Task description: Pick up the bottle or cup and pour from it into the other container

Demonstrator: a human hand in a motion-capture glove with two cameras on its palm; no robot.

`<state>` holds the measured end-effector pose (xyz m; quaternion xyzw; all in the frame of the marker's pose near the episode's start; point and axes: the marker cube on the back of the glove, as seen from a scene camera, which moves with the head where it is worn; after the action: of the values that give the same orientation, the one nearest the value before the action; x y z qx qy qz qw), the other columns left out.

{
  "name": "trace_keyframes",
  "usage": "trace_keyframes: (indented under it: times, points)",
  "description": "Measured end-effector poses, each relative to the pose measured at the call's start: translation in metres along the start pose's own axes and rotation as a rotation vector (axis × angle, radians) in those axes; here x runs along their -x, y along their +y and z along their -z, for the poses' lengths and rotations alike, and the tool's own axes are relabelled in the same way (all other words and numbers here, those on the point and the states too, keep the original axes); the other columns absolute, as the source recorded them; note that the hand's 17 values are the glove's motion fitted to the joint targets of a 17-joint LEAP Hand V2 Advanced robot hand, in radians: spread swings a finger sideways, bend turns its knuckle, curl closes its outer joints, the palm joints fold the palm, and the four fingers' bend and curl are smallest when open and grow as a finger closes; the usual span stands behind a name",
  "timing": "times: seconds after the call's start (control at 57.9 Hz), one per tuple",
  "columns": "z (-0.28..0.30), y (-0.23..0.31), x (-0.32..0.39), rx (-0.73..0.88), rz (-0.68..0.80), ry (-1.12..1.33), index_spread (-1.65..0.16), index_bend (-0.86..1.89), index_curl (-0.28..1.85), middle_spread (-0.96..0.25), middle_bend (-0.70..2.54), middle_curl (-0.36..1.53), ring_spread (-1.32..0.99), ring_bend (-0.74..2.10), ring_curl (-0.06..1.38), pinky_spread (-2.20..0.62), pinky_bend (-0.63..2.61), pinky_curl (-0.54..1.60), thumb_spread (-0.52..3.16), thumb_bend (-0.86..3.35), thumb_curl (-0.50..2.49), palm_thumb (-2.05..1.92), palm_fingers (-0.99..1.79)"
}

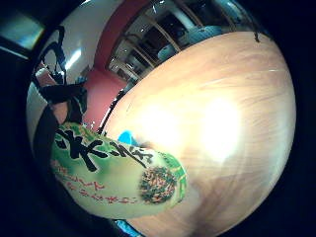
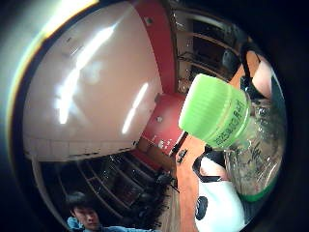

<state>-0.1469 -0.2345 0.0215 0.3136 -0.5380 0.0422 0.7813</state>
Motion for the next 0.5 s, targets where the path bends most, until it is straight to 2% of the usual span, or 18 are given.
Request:
trace_keyframes:
  times: [0.156, 0.277, 0.467, 0.501]
  points:
    - [-0.011, -0.005, 0.009, 0.063, 0.035, 0.067, -0.15, 0.16, 0.44, -0.07, 0.29, 0.52, -0.18, 0.53, 0.47, -0.20, 0.57, 0.38, 0.29, -0.04, 0.70, 0.99, 1.22]
    - [-0.028, -0.002, 0.016, 0.221, 0.036, 0.142, -0.15, 0.17, 0.44, -0.07, 0.29, 0.53, -0.18, 0.53, 0.48, -0.20, 0.56, 0.38, 0.28, -0.04, 0.70, 0.99, 1.22]
    - [-0.050, -0.008, 0.030, 0.355, 0.051, 0.294, -0.15, 0.17, 0.45, -0.07, 0.29, 0.53, -0.18, 0.53, 0.48, -0.20, 0.55, 0.38, 0.28, -0.04, 0.71, 0.98, 1.23]
    - [-0.055, 0.000, 0.037, 0.432, 0.031, 0.297, -0.15, 0.17, 0.45, -0.07, 0.30, 0.53, -0.18, 0.53, 0.48, -0.20, 0.55, 0.38, 0.28, -0.04, 0.71, 0.98, 1.23]
